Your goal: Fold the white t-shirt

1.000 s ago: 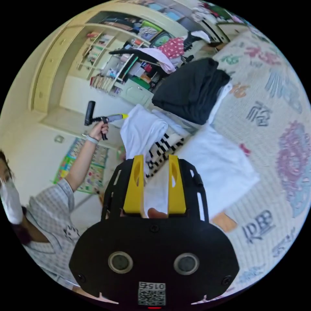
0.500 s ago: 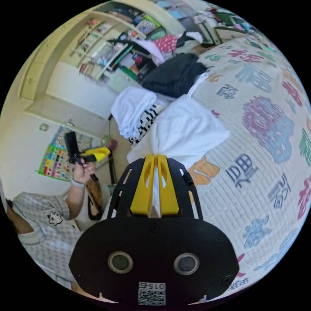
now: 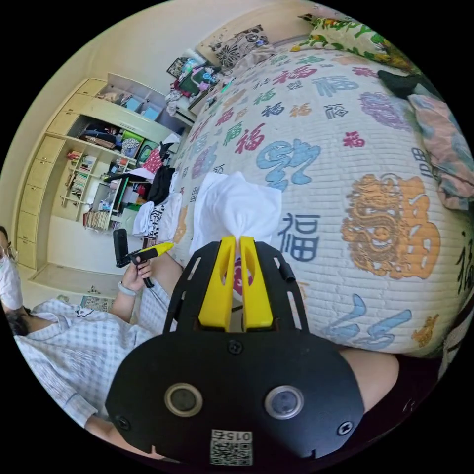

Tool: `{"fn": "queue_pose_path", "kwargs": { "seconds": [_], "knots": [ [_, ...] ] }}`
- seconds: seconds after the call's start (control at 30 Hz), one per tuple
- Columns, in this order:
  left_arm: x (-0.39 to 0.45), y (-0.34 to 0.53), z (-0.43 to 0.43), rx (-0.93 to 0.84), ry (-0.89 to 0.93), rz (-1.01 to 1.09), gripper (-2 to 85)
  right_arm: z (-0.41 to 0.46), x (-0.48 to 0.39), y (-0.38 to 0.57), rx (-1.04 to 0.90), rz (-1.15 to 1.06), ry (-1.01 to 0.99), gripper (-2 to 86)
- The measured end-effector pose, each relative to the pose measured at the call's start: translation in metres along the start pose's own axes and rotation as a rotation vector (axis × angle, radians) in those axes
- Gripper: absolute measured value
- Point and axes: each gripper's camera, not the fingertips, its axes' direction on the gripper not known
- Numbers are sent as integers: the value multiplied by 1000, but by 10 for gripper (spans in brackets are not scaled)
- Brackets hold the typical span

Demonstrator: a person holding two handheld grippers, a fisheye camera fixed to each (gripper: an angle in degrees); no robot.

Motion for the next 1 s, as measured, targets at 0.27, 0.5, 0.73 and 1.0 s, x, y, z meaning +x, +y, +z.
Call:
{"fn": "queue_pose_path", "kwargs": {
  "seconds": [0.27, 0.5, 0.73, 1.0],
  "knots": [
    [27, -30, 59, 11, -63, -9, 109, -65, 4, 10, -34, 20, 234, 40],
    [35, -53, 111, -51, -80, 4, 52, -71, -80, -20, -23, -229, 246, 98],
    [70, -37, 123, -44, -7, 151, 12, -9, -136, -83, -324, -322, 175, 169],
    [72, -18, 126, -96, 76, 186, 37, -41, -141, -55, -429, -347, 262, 3]
  ]
}}
